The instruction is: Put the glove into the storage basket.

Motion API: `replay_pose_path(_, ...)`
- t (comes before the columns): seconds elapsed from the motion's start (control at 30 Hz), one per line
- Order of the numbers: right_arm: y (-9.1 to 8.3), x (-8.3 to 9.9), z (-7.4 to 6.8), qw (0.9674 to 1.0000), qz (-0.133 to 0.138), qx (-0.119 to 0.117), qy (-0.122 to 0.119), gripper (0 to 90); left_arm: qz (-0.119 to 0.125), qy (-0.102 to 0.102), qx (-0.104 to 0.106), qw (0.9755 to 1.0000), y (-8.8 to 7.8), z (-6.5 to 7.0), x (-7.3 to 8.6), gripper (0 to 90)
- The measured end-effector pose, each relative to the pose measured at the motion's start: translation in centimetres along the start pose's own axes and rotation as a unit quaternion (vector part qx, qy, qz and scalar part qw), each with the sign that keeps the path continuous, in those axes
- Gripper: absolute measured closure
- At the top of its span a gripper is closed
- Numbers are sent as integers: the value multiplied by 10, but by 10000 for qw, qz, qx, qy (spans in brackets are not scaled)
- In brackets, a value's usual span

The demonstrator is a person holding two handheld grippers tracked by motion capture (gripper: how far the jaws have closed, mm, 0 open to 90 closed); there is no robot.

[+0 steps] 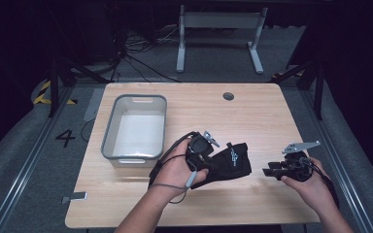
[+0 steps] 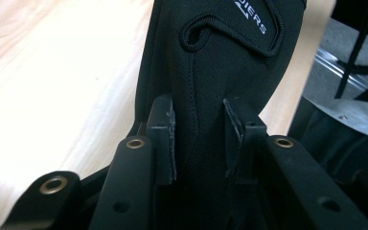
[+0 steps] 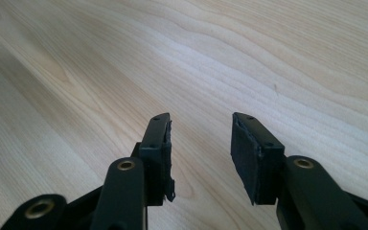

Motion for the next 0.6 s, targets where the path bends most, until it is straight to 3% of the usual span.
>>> replay_pose_path(0.3,8,-14,-2,9998,23,-119,-141,596,229,-482,-359,9979,-29,-24,11,678)
replay_pose_path(0.6,16,-28,-2,9994,18,-216,-280,594,449,-996,-665,9918,-57,-51,28,678)
Point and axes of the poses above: each handheld gripper's, and its own axes: y roughly forward along the jaws, x roughly out of its underside, z roughly to its right, the point moved 3 cm from there along y, roughly forward along the jaws, and after that the axes turned 1 degree about y, right-handed, at the moved point
